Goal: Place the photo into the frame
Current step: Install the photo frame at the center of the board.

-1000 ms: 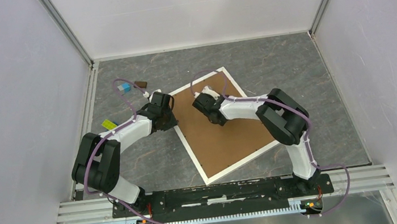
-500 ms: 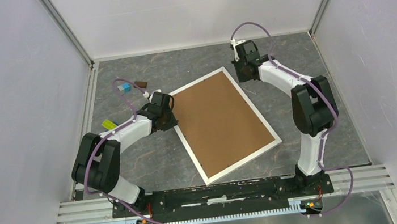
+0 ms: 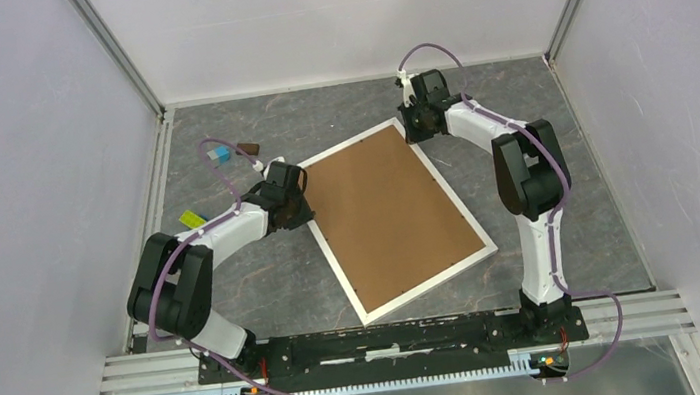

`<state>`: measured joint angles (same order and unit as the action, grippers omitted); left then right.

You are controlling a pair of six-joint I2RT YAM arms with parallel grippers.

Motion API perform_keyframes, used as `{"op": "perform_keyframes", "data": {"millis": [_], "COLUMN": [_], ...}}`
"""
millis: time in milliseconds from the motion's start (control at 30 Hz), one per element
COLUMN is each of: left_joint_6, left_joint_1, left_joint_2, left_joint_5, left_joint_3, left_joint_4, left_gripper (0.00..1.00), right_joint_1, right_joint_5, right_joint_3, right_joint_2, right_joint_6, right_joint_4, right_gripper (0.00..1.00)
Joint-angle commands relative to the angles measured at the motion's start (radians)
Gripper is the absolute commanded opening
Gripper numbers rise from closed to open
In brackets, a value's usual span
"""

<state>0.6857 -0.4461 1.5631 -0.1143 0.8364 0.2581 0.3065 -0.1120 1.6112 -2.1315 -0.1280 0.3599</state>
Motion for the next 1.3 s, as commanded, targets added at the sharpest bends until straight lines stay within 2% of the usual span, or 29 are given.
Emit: {"op": "perform_keyframes", "data": {"millis": [0, 167, 267, 367, 1033, 1267], "left_joint_6": [-0.046, -0.048, -0.048, -0.048, -0.046, -0.048], "left_joint_1": [-0.005, -0.005, -0.005, -0.005, -0.003, -0.004], "left_joint_2": [0.052, 0.055, 0.054, 0.054, 0.056, 0.058], "left_joint_5": [0.035, 0.036, 0.036, 0.036, 0.036, 0.036], "left_joint_3": [-0.019, -0.019, -0.019, -0.018, -0.017, -0.017], "left_joint_4": [-0.007, -0.008, -0.008, -0.009, -0.007, -0.007], "left_gripper": [0.02, 0.02, 0.02, 0.02, 0.02, 0.02], "right_joint_1": [0.000, -0.003, -0.003, -0.003, -0.004, -0.004], "right_joint_5": [0.003, 0.014, 0.054, 0.090, 0.035, 0.090], "right_joint_3": [0.063, 0.069, 0.086, 0.096, 0.086, 0.077], "right_joint_2": [-0.018, -0.017, -0.021, -0.027, -0.076, -0.043], "right_joint_6": [0.003, 0.012, 0.023, 0.041, 0.047, 0.064], "right_joint_4": [0.000, 0.012, 0.034, 0.050, 0.067, 0.090], "right_gripper": [0.00, 0.01, 0.17, 0.22, 0.24, 0.28]}}
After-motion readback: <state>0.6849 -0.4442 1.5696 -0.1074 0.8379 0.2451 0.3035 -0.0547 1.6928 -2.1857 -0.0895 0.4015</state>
